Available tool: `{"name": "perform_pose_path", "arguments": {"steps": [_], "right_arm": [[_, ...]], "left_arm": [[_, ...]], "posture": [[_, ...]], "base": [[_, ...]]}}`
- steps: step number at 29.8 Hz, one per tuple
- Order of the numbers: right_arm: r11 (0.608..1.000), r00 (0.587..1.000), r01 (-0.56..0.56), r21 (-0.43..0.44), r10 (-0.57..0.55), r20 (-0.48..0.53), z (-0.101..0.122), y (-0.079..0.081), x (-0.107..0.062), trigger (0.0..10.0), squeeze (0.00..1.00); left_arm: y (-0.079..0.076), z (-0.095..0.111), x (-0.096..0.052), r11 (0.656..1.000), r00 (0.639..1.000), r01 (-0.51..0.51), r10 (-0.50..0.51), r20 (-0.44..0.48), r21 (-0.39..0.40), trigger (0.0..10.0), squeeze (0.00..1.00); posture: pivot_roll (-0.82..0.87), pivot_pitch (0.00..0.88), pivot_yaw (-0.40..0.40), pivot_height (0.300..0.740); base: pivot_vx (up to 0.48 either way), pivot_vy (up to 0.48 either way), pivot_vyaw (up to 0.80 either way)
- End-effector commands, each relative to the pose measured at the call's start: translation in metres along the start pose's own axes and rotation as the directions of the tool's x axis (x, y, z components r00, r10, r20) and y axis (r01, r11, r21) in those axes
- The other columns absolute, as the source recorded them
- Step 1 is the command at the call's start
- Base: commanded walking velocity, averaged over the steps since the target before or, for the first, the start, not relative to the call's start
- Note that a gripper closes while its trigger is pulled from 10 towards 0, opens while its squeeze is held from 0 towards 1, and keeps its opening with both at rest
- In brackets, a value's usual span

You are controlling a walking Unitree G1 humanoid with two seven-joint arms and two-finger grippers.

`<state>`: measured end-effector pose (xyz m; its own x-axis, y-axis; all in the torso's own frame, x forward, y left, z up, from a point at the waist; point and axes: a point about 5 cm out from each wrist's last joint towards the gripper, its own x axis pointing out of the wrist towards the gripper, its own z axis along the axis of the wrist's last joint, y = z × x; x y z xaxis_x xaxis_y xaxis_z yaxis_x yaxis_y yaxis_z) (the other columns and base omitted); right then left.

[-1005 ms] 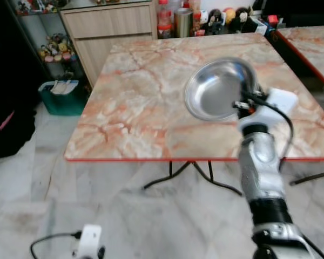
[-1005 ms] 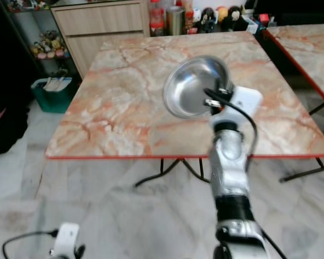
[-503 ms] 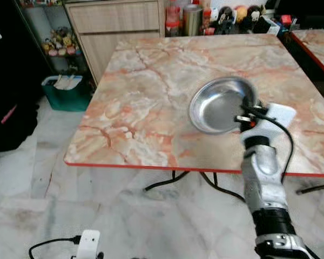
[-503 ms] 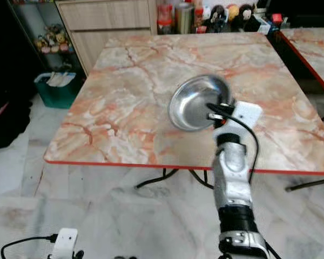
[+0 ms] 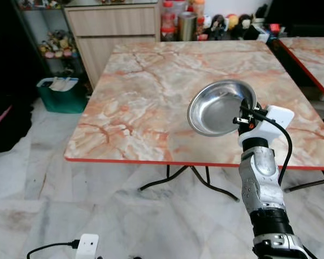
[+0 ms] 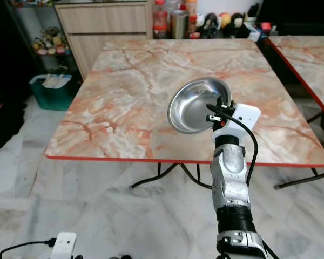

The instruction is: Setting the table

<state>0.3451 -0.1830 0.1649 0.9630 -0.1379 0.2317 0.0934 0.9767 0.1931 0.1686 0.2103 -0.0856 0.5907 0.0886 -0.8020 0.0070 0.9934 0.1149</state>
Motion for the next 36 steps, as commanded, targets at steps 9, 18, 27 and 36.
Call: {"name": "perform_pose_path", "arguments": {"steps": [9, 18, 27, 36], "right_arm": [[1.000, 1.000, -0.025, -0.004, 0.025, -0.005, 0.000, 0.003, 0.001, 10.0, 0.00], [0.999, 0.999, -0.048, -0.019, 0.047, -0.025, -0.005, 0.000, -0.004, 10.0, 0.00], [0.995, 0.993, -0.095, 0.008, 0.095, -0.064, -0.010, -0.005, -0.016, 10.0, 0.00], [0.980, 0.990, -0.064, 0.188, 0.086, -0.114, -0.018, -0.011, -0.021, 10.0, 0.00]], "left_arm": [[-0.001, -0.003, 0.000, 1.000, 1.000, 0.004, -0.004, -0.022, -0.001, 10.0, 0.00], [-0.001, -0.006, -0.001, 1.000, 1.000, 0.000, 0.000, -0.029, 0.006, 10.0, 0.00], [0.000, -0.004, 0.000, 1.000, 1.000, -0.001, 0.002, -0.024, 0.013, 10.0, 0.00], [-0.006, 0.001, 0.001, 1.000, 1.000, 0.007, -0.007, -0.007, 0.008, 10.0, 0.00]], "posture": [[0.01, 0.120, 0.038, 0.740], [0.01, 0.113, 0.035, 0.740], [0.00, 0.111, 0.033, 0.740], [0.00, 0.123, 0.031, 0.740]], "base": [[0.291, 0.000, 0.00], [0.241, 0.000, 0.00], [0.000, 0.000, 0.00], [0.000, 0.000, 0.00]]}}
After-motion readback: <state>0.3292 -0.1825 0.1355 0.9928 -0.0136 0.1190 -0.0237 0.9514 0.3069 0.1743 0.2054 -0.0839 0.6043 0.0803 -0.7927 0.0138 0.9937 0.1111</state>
